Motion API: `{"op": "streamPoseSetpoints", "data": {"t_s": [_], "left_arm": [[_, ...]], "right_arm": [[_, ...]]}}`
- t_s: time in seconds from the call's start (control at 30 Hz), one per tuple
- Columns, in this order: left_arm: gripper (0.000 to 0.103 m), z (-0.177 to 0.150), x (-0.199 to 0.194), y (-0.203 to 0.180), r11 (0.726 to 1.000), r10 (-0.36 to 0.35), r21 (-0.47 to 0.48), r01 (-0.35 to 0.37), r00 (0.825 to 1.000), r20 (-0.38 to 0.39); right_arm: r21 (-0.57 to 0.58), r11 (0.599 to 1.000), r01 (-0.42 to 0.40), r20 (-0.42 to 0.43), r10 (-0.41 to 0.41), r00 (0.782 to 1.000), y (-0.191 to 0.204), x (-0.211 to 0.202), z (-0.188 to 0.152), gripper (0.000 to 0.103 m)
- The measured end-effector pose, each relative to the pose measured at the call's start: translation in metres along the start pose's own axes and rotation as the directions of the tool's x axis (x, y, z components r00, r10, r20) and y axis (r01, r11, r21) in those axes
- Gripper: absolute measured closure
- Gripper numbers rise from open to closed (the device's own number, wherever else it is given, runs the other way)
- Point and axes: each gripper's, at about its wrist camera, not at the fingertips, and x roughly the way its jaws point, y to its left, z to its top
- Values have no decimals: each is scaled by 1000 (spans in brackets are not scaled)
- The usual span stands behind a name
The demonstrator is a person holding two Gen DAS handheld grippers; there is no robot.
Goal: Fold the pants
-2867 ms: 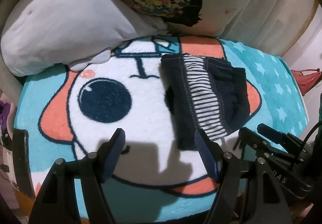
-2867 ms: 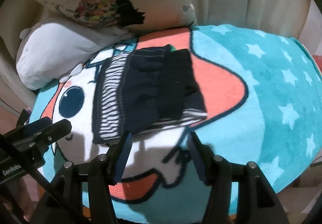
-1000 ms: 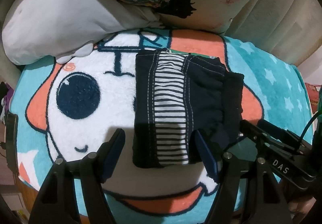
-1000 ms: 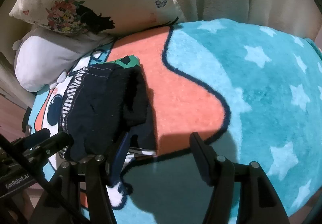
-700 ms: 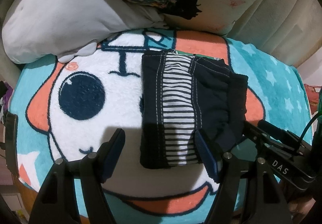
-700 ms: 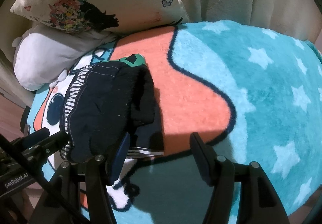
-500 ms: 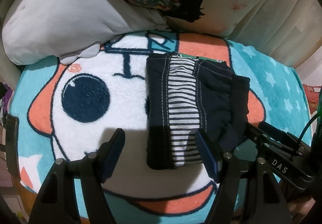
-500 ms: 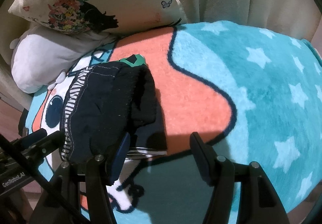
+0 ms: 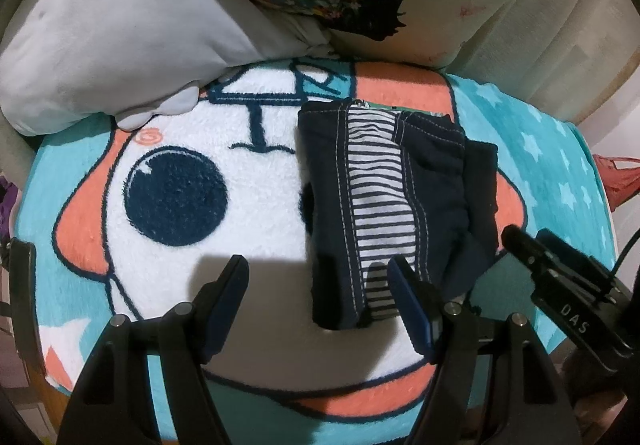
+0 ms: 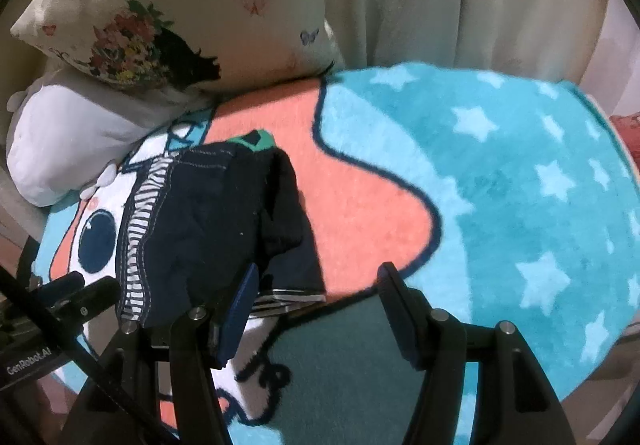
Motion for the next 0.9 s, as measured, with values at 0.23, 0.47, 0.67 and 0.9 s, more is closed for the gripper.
{"op": "streamPoseSetpoints", "data": {"t_s": [0.23, 0.47, 0.67, 0.9], "left_arm": [[32, -3, -4, 6, 1000, -15, 27, 15, 1000, -2], [32, -7, -12, 13, 998, -29, 57, 29, 1000, 6], [32, -12, -17, 22, 997, -35, 70, 34, 999, 10], [32, -21, -25, 37, 996, -37, 77, 36, 999, 19]], "right_arm": [[9, 1000, 12, -2, -12, 1000, 10, -7, -10, 34], [36, 999, 27, 4, -27, 1000, 17, -14, -18, 34], [41, 999, 31, 8, -31, 999, 29, -20, -26, 33], [41, 999, 34, 12, -34, 999, 42, -24, -37, 33]]}}
